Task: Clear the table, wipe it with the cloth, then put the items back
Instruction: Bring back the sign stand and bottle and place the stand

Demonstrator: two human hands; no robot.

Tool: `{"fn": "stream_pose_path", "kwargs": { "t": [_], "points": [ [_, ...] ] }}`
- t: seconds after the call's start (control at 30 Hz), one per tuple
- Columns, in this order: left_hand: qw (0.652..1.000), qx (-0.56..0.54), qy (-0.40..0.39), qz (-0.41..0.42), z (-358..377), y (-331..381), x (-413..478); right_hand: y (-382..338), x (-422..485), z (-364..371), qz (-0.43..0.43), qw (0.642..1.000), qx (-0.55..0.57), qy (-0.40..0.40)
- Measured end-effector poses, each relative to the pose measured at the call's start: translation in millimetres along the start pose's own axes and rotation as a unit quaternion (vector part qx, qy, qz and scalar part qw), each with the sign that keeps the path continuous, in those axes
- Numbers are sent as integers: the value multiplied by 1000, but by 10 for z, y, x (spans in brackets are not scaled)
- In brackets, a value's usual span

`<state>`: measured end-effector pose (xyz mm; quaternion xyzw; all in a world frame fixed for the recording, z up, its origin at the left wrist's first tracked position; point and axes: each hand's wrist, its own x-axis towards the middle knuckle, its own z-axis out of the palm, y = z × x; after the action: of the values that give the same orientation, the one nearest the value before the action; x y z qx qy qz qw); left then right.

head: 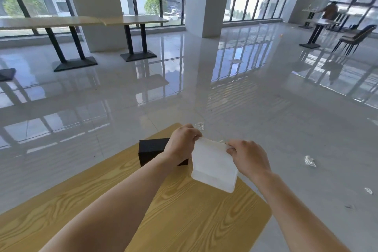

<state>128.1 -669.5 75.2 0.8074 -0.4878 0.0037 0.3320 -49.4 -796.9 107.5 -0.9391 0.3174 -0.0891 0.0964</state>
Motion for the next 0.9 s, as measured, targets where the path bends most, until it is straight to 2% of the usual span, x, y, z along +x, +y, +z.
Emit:
{"fn": "stream_pose_path", "kwargs": {
  "t": [0.17, 0.27, 0.67, 0.9],
  "points": [
    [999, 1, -36, -17, 322, -77, 570, 388, 498, 148, -10, 1000, 10, 4],
    [998, -3, -32, -51, 422, -199, 864, 491, 797, 327, -22, 999, 31, -10],
    [995, 22, -37, -86, 611, -715, 1433, 370, 1436, 796, -52, 996, 62, -27],
    [993, -1, -18, -120, 621, -958, 1535, 198, 1599, 973, -58, 995, 80, -5]
  ]
}}
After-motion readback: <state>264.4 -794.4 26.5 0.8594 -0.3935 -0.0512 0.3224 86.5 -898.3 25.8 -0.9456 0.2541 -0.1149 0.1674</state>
